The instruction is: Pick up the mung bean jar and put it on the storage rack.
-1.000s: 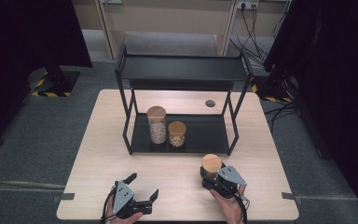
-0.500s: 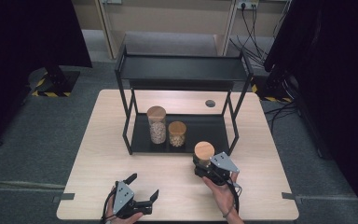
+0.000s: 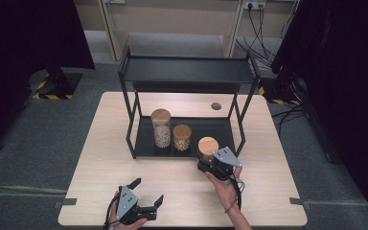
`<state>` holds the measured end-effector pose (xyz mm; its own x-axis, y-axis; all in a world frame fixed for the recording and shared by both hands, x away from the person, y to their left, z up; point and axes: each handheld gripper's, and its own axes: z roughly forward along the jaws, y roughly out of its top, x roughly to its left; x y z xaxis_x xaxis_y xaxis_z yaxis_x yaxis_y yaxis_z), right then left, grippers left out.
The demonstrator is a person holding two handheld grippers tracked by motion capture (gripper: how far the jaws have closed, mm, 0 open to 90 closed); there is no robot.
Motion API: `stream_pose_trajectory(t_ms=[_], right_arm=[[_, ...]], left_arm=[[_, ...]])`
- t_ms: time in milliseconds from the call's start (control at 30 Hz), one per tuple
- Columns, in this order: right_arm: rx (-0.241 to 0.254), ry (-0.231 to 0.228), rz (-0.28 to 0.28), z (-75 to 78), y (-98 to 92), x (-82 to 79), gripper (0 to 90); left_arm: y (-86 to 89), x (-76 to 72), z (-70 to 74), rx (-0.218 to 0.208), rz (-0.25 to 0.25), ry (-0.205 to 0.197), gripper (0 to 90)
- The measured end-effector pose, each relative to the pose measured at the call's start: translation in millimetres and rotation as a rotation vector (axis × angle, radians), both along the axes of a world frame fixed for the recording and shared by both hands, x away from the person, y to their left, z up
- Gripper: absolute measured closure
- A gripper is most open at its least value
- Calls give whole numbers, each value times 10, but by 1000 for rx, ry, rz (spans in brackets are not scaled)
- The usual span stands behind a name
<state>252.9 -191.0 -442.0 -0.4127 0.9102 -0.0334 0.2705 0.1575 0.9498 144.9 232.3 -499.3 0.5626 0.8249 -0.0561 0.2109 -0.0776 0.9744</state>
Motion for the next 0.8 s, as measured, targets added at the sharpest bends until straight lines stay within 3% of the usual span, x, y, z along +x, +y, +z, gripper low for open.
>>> stream_pose_trajectory(t_ms=[333, 633, 800], right_arm=[[8, -10, 1, 44, 157, 164, 253], [-16, 4, -39, 47, 224, 344, 253], [-1, 34, -61, 18, 203, 480, 253]], left_arm=[[2, -2, -1, -1, -1, 0, 16], [3, -3, 0, -1, -3, -1, 16], [3, -4, -1, -1, -2, -1, 16]])
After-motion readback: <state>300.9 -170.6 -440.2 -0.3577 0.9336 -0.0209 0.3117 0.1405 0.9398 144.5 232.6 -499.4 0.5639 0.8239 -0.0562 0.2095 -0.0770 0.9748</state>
